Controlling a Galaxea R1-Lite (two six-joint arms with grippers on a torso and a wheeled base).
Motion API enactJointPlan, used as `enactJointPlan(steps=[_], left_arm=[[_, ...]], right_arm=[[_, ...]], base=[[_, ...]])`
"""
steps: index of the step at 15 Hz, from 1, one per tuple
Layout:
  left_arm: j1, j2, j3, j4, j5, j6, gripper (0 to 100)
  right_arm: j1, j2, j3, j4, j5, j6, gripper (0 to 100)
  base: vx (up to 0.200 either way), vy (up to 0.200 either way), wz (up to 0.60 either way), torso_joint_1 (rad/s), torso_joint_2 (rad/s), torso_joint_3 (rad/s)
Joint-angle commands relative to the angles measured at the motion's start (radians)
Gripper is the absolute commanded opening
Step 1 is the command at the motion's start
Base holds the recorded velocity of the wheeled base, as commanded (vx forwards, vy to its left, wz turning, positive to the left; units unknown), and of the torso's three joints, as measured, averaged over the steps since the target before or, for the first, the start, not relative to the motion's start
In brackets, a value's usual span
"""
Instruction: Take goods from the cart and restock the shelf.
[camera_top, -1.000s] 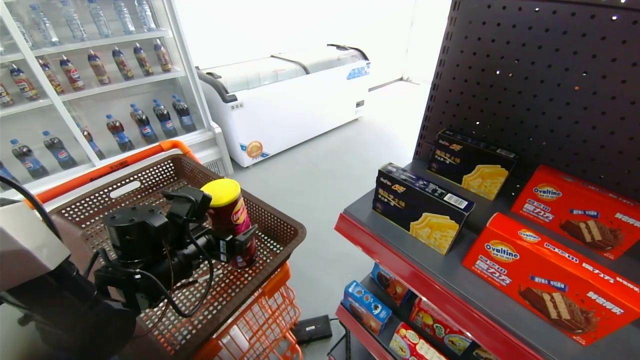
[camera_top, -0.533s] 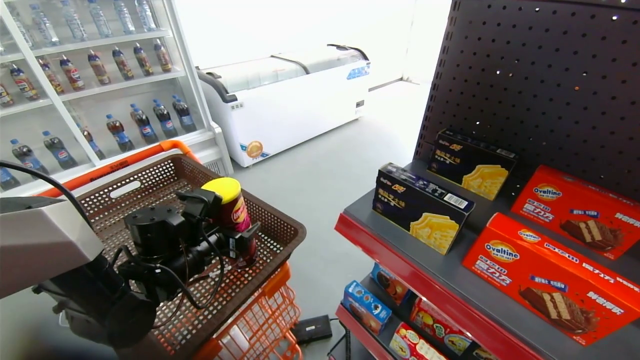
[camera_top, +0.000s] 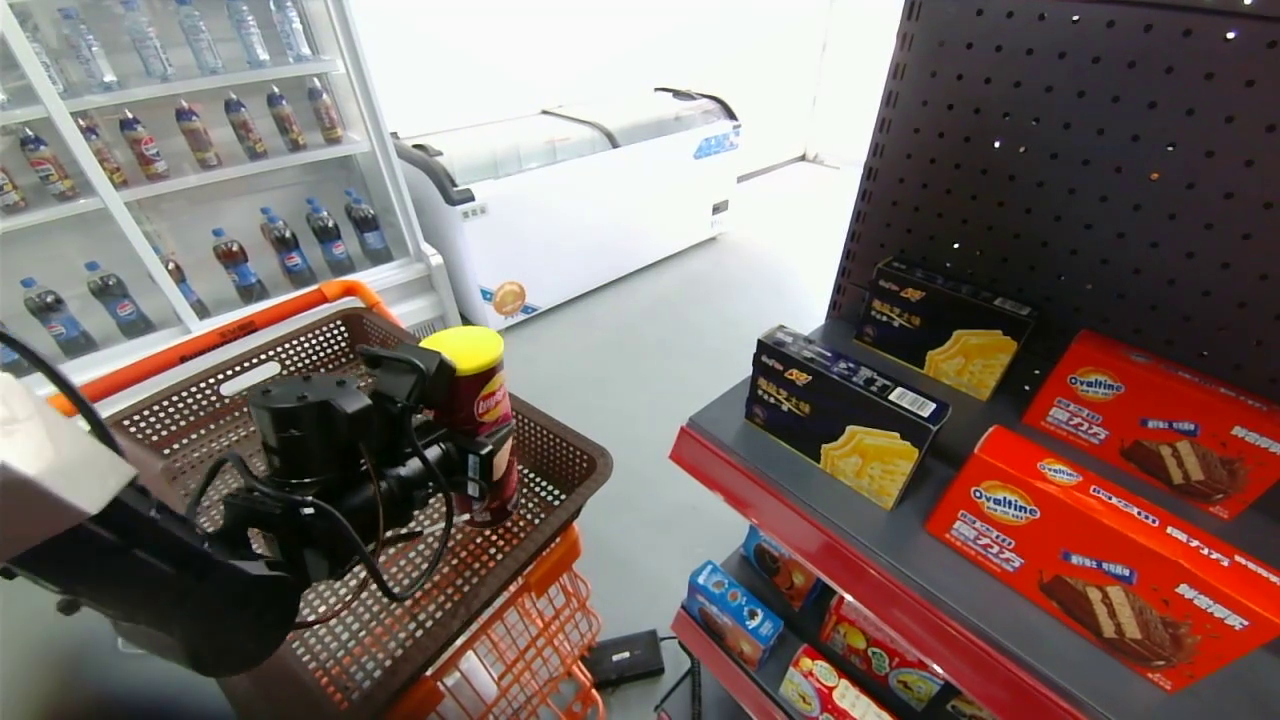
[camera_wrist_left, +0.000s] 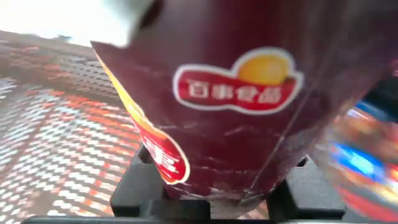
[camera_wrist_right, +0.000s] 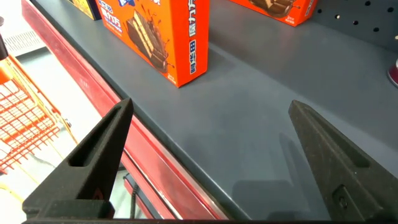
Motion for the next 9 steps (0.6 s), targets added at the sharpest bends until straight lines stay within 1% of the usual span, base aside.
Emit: enactJointPlan(steps=[1,2,5,6,7,8,9], left_arm=[[-0.021,-0.206,-0.018,0.158,-0.100,-0.002,0],[-0.032,-0.284,-0.018,0.261,-0.163,-0.002,0],[-0.061,-0.424,-0.027,0.385,-0.262,-0.012,0],[-0.073,-0.455,-0.043,0.404,-0.268,-0.030,0],[-0.087,-0.475,-0.056,0.408,-0.266,-0.062,0],[-0.099,-0.496,-0.066,0.410,-0.266,-0.087,0],[-0.104,-0.505,-0.067,0.413,-0.266,-0.091,0]], right_arm=[[0.000,0.000,0.000,0.000,0.000,0.000,100],[0.000,0.000,0.000,0.000,0.000,0.000,100],[0.000,0.000,0.000,0.000,0.000,0.000,100],[0.000,0.000,0.000,0.000,0.000,0.000,100],[0.000,0.000,0.000,0.000,0.000,0.000,100],[0.000,0.000,0.000,0.000,0.000,0.000,100],[0.000,0.000,0.000,0.000,0.000,0.000,100]], base=[[0.000,0.000,0.00,0.000,0.00,0.000],[0.000,0.000,0.00,0.000,0.00,0.000],[0.000,0.000,0.00,0.000,0.00,0.000],[0.000,0.000,0.00,0.000,0.00,0.000],[0.000,0.000,0.00,0.000,0.00,0.000],[0.000,0.000,0.00,0.000,0.00,0.000],[0.000,0.000,0.00,0.000,0.00,0.000]])
